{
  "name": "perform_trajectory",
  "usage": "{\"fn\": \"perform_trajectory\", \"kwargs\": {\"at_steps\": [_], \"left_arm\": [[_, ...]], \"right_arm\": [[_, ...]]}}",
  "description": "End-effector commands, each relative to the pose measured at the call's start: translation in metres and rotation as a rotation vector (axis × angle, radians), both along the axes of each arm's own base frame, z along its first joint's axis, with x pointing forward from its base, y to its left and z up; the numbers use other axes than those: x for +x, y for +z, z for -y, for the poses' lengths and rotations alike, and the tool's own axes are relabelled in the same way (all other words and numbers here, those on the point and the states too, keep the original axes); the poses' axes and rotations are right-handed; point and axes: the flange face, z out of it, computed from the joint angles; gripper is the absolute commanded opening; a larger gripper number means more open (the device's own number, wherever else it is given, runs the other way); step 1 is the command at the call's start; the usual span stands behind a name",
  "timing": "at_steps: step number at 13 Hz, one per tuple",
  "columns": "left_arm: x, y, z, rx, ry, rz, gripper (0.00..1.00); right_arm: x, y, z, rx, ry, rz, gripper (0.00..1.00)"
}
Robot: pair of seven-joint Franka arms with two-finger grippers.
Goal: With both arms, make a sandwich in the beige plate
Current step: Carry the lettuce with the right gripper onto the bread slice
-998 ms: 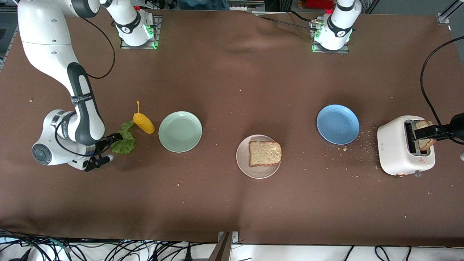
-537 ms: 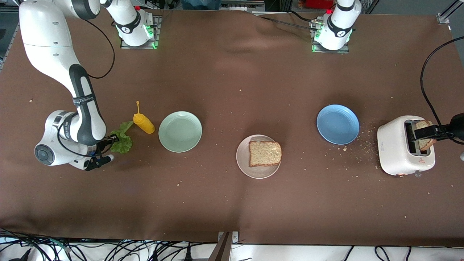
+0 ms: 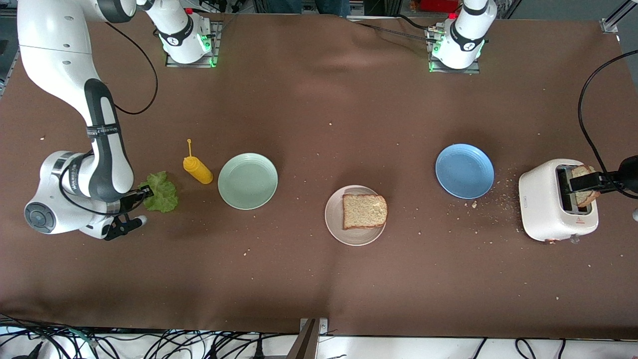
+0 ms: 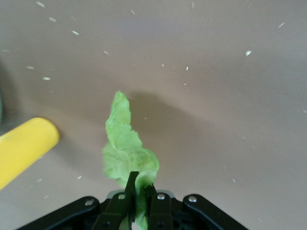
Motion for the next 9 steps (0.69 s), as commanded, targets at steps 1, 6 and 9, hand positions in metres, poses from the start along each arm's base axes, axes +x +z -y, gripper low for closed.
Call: {"fn": "perform_trajectory", "kwargs": {"at_steps": [1,6,9], "left_arm": [[-0.003,0.007,0.001,0.032,-0.015,0.003,1.00],[-0.003,0.006,-0.002,0.060,-0.020,-0.004,1.00],[-0.004,0.007,-0.006,0.068,-0.025,-0.003,1.00]], "right_arm": [[0.010,0.040,-0.006,-0.028,0.000,-0.013,0.00],[0.016,0.113,-0.021,-0.036,-0.029,-0.041,0.00],[0.004,0.174,-0.070,-0.064,-0.062,-0.052,0.00]]}}
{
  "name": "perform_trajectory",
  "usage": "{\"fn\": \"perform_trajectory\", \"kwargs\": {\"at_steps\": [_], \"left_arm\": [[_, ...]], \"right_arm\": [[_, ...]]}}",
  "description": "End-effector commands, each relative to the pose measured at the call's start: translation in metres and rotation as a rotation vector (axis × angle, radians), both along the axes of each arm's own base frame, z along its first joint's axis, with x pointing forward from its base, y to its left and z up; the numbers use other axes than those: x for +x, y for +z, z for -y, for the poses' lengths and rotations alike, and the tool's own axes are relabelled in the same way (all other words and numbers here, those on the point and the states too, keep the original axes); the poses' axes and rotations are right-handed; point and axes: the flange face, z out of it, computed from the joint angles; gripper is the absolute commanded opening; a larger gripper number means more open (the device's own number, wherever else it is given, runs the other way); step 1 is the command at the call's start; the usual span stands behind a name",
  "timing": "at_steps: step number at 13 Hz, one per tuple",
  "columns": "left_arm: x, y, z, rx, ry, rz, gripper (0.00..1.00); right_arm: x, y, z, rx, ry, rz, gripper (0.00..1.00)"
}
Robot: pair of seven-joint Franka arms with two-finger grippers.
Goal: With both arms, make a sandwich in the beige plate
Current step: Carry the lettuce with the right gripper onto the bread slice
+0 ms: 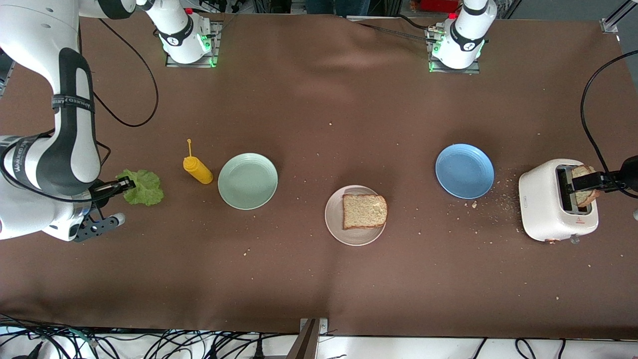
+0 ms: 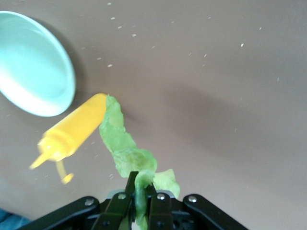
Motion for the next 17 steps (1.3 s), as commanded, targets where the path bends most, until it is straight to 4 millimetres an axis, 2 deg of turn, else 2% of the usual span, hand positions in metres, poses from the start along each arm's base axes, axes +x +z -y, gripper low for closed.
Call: {"fn": "perform_trajectory", "kwargs": {"at_steps": [1,5,8,11,15,17], "left_arm": [[-0.003,0.008,-0.002,0.031,-0.022,0.005,1.00],[-0.003,0.008,-0.001,0.031,-0.022,0.005,1.00],[-0.003,0.008,-0.001,0.031,-0.022,0.005,1.00],[-0.003,0.008,0.000,0.031,-0.022,0.005,1.00],[-0.003,0.007,0.000,0.031,-0.022,0.004,1.00],[-0.003,0.008,0.000,0.031,-0.022,0.005,1.00]], "right_arm": [[-0.015,0.060,-0.056,-0.058,-0.046,0.011,0.00],[-0.040,0.097,-0.137,-0.021,-0.212,-0.026,0.00],[-0.046,0.107,-0.189,0.081,-0.408,-0.094,0.00],[-0.034,0.091,-0.242,0.150,-0.641,-0.125,0.00],[-0.033,0.053,-0.347,0.170,-0.939,-0.125,0.00],[-0.034,0.036,-0.388,0.215,-1.082,-0.123,0.00]]}}
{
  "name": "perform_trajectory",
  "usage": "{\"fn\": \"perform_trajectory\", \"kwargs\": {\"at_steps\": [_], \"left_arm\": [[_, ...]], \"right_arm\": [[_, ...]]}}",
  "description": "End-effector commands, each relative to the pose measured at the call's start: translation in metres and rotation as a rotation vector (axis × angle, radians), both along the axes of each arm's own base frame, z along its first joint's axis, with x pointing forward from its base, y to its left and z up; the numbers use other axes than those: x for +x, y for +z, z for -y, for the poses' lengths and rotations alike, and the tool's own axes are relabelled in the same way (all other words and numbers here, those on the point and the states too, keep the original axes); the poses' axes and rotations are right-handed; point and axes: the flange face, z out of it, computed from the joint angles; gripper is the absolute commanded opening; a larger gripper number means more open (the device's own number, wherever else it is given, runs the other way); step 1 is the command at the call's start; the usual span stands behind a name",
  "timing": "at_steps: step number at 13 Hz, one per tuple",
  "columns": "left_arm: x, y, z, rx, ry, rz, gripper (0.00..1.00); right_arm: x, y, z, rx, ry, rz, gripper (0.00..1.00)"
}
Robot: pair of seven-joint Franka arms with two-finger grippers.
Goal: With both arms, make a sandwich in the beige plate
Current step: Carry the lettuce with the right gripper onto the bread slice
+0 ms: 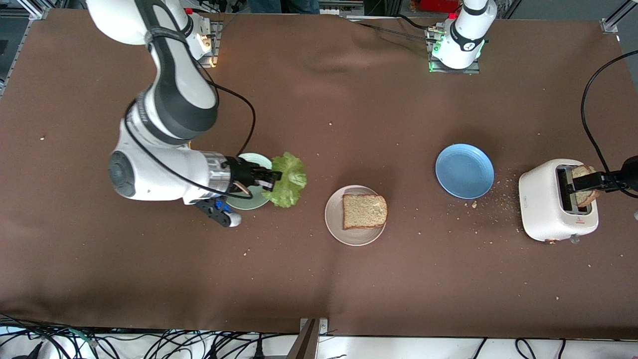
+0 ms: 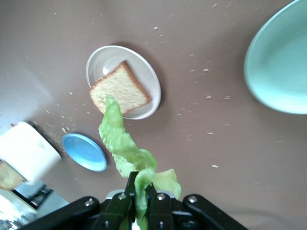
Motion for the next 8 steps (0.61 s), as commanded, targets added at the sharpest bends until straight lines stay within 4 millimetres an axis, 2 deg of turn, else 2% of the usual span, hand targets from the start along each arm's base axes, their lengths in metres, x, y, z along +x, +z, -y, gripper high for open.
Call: {"fn": "perform_trajectory", "kwargs": {"at_steps": [1,3,4,6,8], "left_arm": [[-0.003,0.007,0.000,0.030,-0.022,0.003,1.00],[-0.003,0.007,0.000,0.029,-0.022,0.003,1.00],[-0.003,0.007,0.000,0.029,-0.022,0.003,1.00],[-0.003,0.007,0.000,0.029,-0.022,0.003,1.00],[-0.003,0.007,0.000,0.029,-0.021,0.003,1.00]], "right_arm": [[0.001,-0.022,-0.042,0.064,-0.191,-0.017,0.00],[0.004,-0.039,-0.064,0.158,-0.331,-0.033,0.00],[0.005,-0.055,-0.070,0.177,-0.385,-0.052,0.00],[0.003,-0.094,-0.084,0.237,-0.468,-0.095,0.00],[0.006,-0.137,-0.085,0.288,-0.558,-0.153,0.00]]}}
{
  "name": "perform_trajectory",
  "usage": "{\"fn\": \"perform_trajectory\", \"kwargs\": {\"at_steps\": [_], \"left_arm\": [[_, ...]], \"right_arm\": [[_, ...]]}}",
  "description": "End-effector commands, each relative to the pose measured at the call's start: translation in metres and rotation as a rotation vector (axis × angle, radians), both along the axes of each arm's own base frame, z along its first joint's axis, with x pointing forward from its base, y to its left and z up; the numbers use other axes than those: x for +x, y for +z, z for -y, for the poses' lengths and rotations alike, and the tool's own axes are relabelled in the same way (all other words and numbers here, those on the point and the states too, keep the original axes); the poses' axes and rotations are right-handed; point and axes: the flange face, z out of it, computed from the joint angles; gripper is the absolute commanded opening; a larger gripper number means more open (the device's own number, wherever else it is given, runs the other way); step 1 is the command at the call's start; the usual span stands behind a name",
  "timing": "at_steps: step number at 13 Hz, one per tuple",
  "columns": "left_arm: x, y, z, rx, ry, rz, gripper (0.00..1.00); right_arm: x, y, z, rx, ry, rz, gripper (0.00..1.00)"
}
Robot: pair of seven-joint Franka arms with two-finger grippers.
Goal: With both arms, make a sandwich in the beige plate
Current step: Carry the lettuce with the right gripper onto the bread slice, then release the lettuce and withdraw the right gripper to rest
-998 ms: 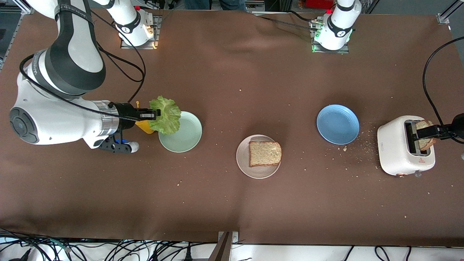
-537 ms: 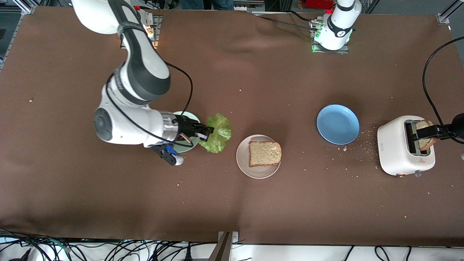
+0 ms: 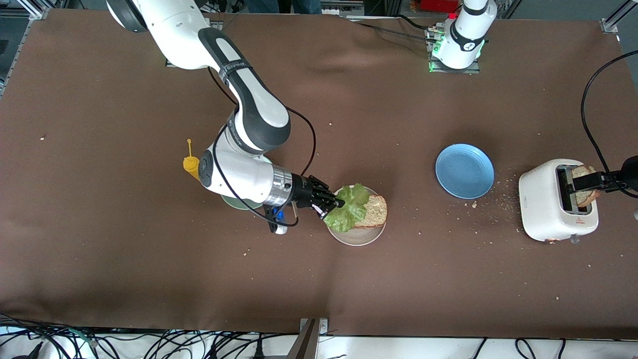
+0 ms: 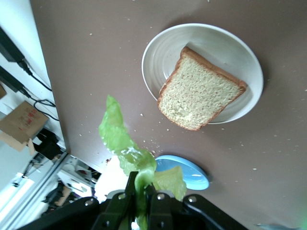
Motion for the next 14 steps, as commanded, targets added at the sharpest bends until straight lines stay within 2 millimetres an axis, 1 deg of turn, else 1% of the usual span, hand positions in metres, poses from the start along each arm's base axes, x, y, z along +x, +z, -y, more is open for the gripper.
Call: {"fn": "perform_trajectory", "kwargs": {"at_steps": [1,2,3,4,8,9,10,11,12,14], "left_arm": [[-0.003,0.007,0.000,0.029,-0.021,0.003,1.00],[-0.003,0.007,0.000,0.029,-0.021,0.003,1.00],[-0.003,0.006,0.001,0.028,-0.022,0.002,1.00],[-0.003,0.007,0.000,0.029,-0.021,0.003,1.00],[-0.003,0.007,0.000,0.029,-0.019,0.003,1.00],[-0.003,0.007,0.001,0.029,-0.021,0.003,1.00],[-0.003,0.007,0.001,0.029,-0.021,0.003,1.00],[-0.003,0.007,0.000,0.029,-0.019,0.003,1.00],[-0.003,0.007,0.000,0.029,-0.019,0.003,1.00],[-0.003,0.007,0.000,0.031,-0.019,0.003,1.00]], "right_arm": [[-0.004,-0.046,-0.013,0.058,-0.099,-0.038,0.00],[-0.007,-0.063,-0.019,0.053,-0.133,-0.031,0.00],[-0.015,-0.074,-0.028,0.049,-0.142,-0.030,0.00],[-0.019,-0.086,-0.031,0.044,-0.137,-0.038,0.00],[-0.025,-0.112,-0.033,0.024,-0.091,-0.015,0.00],[-0.030,-0.118,-0.037,0.016,-0.073,-0.009,0.00],[-0.034,-0.122,-0.040,0.004,-0.051,0.000,0.24],[-0.037,-0.126,-0.039,-0.014,-0.029,0.017,0.93],[-0.038,-0.123,-0.040,-0.032,0.005,0.041,1.00],[-0.039,-0.117,-0.040,-0.071,0.048,0.063,1.00]]}}
